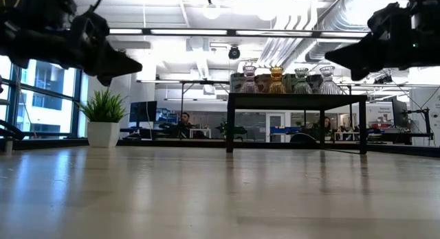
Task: Pick & Place candle stick holders
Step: Return To Home Position
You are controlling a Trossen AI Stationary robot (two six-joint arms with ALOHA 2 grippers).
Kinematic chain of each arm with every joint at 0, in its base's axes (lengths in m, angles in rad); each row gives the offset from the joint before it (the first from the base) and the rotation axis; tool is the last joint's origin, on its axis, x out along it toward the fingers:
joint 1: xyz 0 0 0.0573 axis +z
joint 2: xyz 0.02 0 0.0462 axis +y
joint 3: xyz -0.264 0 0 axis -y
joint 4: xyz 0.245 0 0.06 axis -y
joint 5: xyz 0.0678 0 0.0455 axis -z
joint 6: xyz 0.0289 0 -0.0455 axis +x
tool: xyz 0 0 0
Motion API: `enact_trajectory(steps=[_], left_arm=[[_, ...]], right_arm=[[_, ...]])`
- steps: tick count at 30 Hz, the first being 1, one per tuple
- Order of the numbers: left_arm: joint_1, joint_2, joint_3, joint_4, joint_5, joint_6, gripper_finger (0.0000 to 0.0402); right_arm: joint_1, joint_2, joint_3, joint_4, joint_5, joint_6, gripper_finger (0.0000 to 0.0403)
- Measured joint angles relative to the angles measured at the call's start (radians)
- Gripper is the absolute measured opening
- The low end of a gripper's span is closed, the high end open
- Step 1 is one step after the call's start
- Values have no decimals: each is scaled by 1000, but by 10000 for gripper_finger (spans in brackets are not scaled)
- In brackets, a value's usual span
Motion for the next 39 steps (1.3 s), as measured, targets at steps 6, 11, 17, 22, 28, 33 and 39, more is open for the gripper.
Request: enact_trajectory(steps=[6, 11, 17, 22, 28, 33, 39], left_arm=[[0, -249, -35, -254, -29, -30, 28], [0, -536, -59, -418, -50, -51, 28], [0, -637, -82, -481, -83, -29, 28], [0, -643, -94, -452, -56, -25, 28], [0, -642, -95, -453, -24, -57, 28], [0, -639, -96, -451, -31, -46, 28], [0, -639, -96, -451, -33, -51, 28]], right_arm=[[-39, -188, 0, -184, 6, 2, 1], [-45, -291, 0, -310, 87, -3, 0], [-45, -347, 0, -386, 203, 12, 0], [-45, -346, 0, -392, 277, 45, 0], [-45, -338, 0, -385, 349, 76, 0], [-45, -337, 0, -381, 364, 47, 0], [-45, -337, -1, -380, 359, 45, 0]])
